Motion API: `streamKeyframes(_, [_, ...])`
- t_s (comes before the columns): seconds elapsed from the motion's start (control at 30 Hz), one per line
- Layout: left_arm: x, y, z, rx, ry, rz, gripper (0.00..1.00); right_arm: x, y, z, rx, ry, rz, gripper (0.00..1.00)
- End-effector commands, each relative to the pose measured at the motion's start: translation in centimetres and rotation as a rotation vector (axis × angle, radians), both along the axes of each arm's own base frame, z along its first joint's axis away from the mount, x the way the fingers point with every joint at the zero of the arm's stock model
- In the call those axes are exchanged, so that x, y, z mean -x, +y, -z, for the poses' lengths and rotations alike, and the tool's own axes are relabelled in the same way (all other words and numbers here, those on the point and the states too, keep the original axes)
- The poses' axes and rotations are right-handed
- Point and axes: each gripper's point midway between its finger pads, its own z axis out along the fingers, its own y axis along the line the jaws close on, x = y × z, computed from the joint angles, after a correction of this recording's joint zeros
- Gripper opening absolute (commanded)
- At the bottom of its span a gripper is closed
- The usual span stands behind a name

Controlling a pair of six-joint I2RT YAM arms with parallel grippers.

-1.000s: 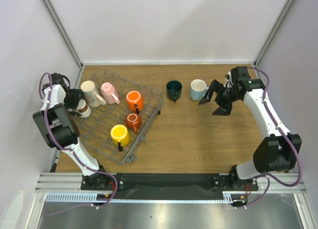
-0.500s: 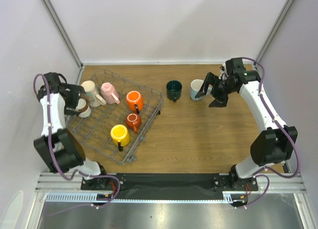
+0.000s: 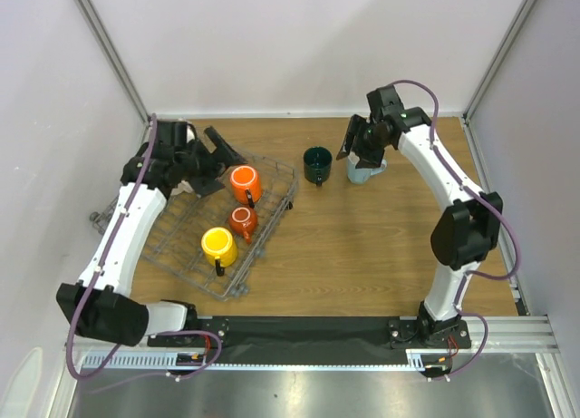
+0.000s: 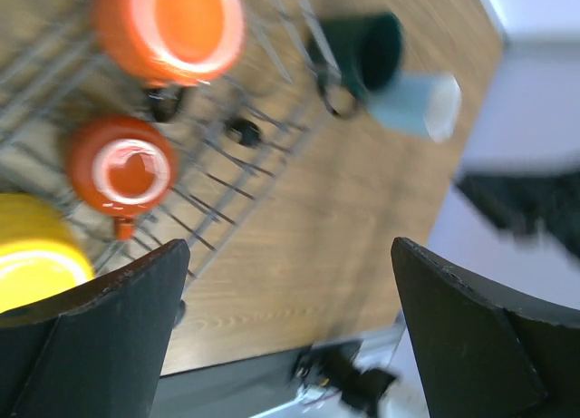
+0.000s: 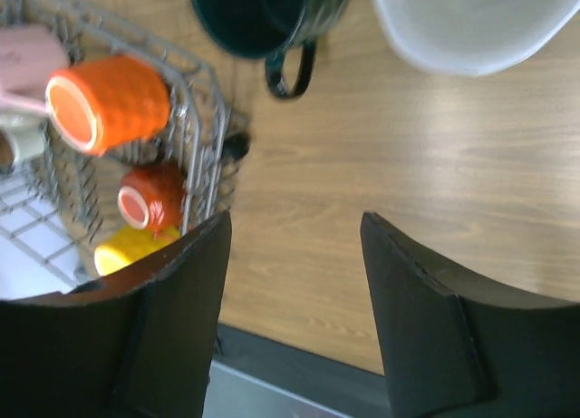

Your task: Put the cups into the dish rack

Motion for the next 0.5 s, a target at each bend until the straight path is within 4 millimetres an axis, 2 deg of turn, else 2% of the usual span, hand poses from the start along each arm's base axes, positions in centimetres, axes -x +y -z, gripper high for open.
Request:
streamKeyframes(0.0, [1.5, -3.0, -5.7, 0.012, -0.221, 0.194, 0.99, -4.0, -1.5, -0.8, 0.080, -0.086, 0.151, 0.64])
streamKeyframes(0.03, [1.9, -3.4, -6.1, 0.011, -0.245, 0.221, 0.99, -4.8, -2.9, -0.7, 0.141, -0.105, 0.207, 0.64])
streamKeyframes(0.07, [2.3, -4.0, -6.6, 0.017, -0.267, 0.250, 0.99, -5.5, -3.5, -1.1, 0.158, -0.122, 0.231, 0.63])
streamKeyframes(0.13, [2.9, -4.1, -7.0, 0.016, -0.293, 0.274, 0.99, -6.4, -4.4, -0.5, 0.195, -0.122, 0.246, 0.62])
streamKeyframes(0.2, [3.2, -4.1, -7.2, 0.011, -0.296, 0.286, 0.99, -7.2, -5.5, -0.9, 0.212, -0.130, 0.270, 0.61])
streamKeyframes(0.23, [3.2, -4.0, -7.2, 0.002, -0.301, 0.292, 0.99, -7.7, -5.9, 0.1, 0.230, -0.110, 0.272, 0.60])
streamKeyframes(0.37, [3.5, -4.4, -6.9, 0.014, -0.297, 0.324, 0.99, -9.1, -7.9, 0.8, 0.305, -0.122, 0.224, 0.57])
streamKeyframes(0.47, [3.5, -4.6, -6.4, 0.016, -0.296, 0.332, 0.99, -10.2, -8.2, 1.1, 0.355, -0.171, 0.107, 0.58])
